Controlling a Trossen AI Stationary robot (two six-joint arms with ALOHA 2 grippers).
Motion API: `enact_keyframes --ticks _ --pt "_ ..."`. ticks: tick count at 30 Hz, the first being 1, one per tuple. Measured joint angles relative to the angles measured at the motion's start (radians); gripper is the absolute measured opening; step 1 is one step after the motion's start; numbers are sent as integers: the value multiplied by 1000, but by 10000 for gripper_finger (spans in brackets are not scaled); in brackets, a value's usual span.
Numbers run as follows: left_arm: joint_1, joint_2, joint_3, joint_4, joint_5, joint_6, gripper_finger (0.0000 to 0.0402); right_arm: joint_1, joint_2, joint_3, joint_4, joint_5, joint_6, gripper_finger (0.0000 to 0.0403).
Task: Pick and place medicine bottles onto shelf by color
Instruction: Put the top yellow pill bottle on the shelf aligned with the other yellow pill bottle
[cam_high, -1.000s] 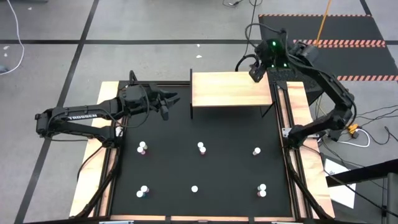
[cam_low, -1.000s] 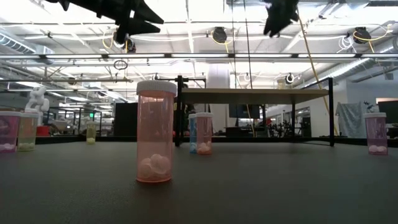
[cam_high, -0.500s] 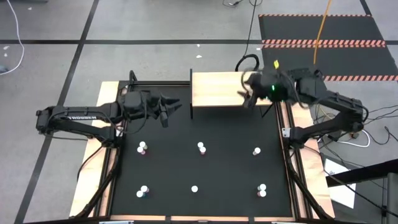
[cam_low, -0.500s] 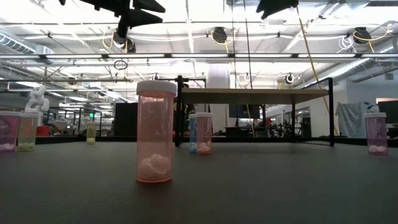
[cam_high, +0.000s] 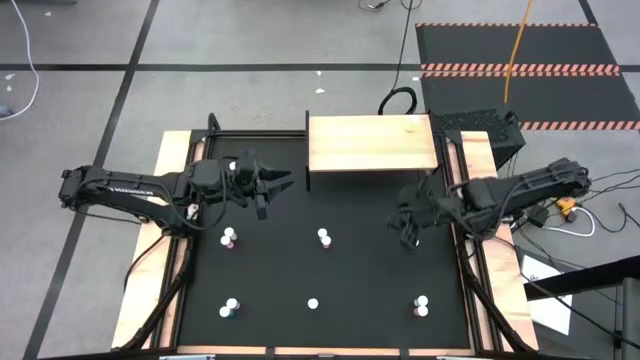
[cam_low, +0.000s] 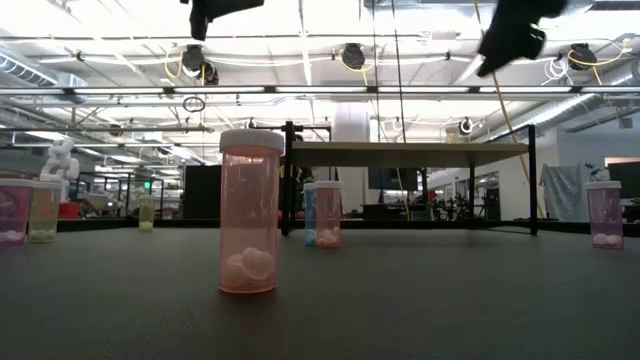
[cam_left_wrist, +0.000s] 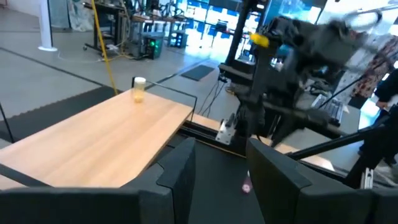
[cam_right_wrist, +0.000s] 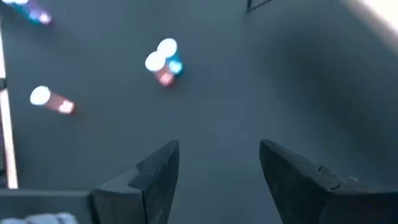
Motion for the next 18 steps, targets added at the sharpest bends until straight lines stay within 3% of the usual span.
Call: enact_keyframes --ticks 4,10,15,18 --pt "-1 5 0 25 -3 -1 145 65 13 -67 149 -2 -16 219" --pt "-2 49 2 70 -36 -51 145 64 68 -151 522 -3 -245 219" --pt "-2 44 8 -73 -101 -167 145 17 130 -137 663 -8 -390 219" --pt "-1 13 43 -233 -139 -226 145 -27 160 -94 679 -66 -422 219"
